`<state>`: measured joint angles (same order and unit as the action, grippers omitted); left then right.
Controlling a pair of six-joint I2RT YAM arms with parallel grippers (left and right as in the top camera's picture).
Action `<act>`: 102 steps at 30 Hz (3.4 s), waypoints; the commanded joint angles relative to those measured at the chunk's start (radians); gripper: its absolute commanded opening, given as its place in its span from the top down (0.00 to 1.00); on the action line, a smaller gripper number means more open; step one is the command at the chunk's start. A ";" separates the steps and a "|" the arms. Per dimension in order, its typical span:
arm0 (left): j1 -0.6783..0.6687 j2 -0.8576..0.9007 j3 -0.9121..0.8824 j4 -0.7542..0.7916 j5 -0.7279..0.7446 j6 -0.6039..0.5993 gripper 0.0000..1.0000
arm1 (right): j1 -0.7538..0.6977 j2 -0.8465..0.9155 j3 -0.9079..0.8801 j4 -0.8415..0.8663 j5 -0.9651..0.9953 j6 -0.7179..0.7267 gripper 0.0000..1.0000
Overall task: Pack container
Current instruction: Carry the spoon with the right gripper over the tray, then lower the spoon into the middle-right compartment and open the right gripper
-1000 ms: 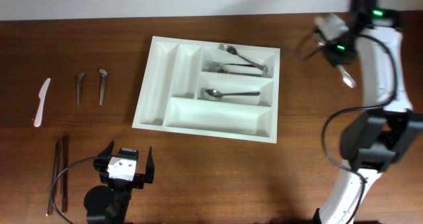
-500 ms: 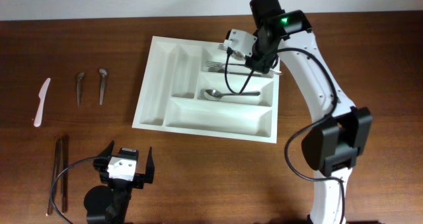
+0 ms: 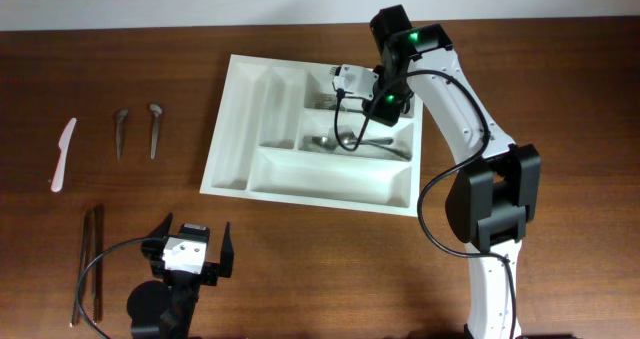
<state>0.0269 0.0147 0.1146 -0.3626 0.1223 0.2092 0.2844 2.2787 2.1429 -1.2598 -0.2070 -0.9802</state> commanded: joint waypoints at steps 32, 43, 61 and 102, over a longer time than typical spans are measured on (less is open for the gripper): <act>0.005 -0.008 -0.004 -0.001 -0.008 0.013 0.01 | 0.003 0.020 0.002 0.306 -0.018 0.445 0.30; 0.005 -0.008 -0.004 -0.001 -0.008 0.013 0.01 | 0.003 0.113 0.002 0.325 0.016 0.526 0.30; 0.005 -0.008 -0.004 -0.001 -0.008 0.013 0.01 | -0.003 0.171 0.002 0.381 0.016 0.575 0.30; 0.005 -0.008 -0.004 -0.001 -0.008 0.013 0.01 | -0.062 0.222 0.002 0.395 -0.115 0.626 0.26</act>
<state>0.0269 0.0147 0.1146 -0.3630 0.1219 0.2092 0.2237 2.4882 2.1429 -0.8566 -0.2642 -0.3618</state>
